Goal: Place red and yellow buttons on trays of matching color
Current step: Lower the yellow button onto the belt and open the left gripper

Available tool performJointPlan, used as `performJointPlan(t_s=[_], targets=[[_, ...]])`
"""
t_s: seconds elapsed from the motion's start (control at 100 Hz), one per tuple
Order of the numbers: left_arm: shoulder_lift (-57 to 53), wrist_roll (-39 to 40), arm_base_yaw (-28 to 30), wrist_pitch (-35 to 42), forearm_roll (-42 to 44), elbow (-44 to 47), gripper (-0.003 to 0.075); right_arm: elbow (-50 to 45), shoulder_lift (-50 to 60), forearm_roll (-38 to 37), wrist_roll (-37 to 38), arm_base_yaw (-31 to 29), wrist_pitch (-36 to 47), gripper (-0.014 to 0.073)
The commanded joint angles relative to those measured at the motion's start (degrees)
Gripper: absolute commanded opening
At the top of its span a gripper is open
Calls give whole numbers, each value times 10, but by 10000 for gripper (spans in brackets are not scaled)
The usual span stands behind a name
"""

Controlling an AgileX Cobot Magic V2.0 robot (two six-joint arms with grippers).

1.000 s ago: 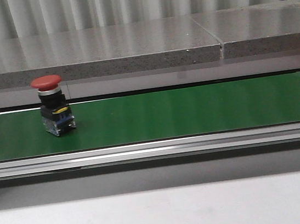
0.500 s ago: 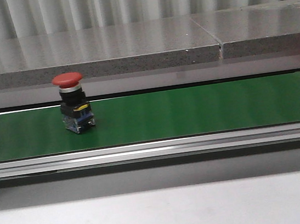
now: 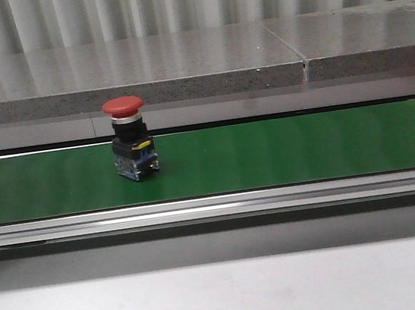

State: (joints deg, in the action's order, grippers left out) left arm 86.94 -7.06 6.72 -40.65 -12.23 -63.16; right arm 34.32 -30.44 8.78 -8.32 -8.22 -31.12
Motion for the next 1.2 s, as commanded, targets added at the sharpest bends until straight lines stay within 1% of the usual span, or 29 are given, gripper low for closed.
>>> performJointPlan(t_s=[0.0,0.42,0.49,0.54,0.61,0.66,0.68,0.73,0.75,0.8,0.87,0.94,1.19], targets=[[-26,0,-4,36,-8,-5,-20,15,0,2,-6,1,46,-68],[-25,0,-4,43,3,26,-17,15,0,2,-6,1,46,-68],[-25,0,-4,42,3,28,4,15,0,2,-6,1,46,-68],[-25,0,-4,41,3,28,43,15,0,2,-6,1,46,-68],[-25,0,-4,39,3,28,133,15,0,2,-6,1,46,-68],[-25,0,-4,39,3,28,235,15,0,2,-6,1,46,-68],[-25,0,-4,39,3,28,265,15,0,2,-6,1,46,-68],[-25,0,-4,39,3,28,388,15,0,2,-6,1,46,-68],[-25,0,-4,39,2,28,419,15,0,2,-6,1,46,-68],[-25,0,-4,42,1,28,529,15,0,2,-6,1,46,-68],[-25,1,-4,44,-4,27,614,15,0,2,-6,1,46,-68],[-26,1,-4,44,-5,23,638,15,0,2,-6,1,46,-68],[-62,1,-4,47,-9,16,638,15,0,2,-6,1,46,-68]])
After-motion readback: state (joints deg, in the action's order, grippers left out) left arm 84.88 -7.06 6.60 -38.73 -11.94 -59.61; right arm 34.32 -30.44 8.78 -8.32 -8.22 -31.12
